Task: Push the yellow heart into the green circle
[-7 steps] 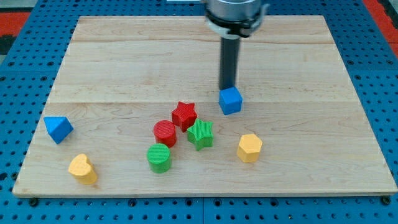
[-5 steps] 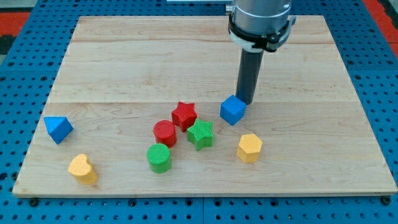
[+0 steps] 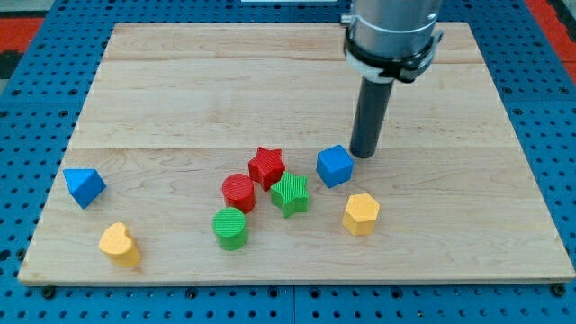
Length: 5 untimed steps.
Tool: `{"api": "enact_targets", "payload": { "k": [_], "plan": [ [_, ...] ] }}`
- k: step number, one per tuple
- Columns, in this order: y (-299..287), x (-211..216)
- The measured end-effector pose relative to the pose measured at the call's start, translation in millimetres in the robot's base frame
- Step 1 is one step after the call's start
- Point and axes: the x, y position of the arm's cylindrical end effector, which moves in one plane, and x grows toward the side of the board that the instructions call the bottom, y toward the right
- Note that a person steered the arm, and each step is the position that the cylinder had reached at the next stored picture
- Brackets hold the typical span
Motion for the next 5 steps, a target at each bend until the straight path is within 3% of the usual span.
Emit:
{"api": "enact_targets", "payload": {
  "k": [2, 3, 4, 5],
  "plan": [
    [27, 21],
    [31, -8],
    [-9, -11],
    [-4, 1]
  ]
}}
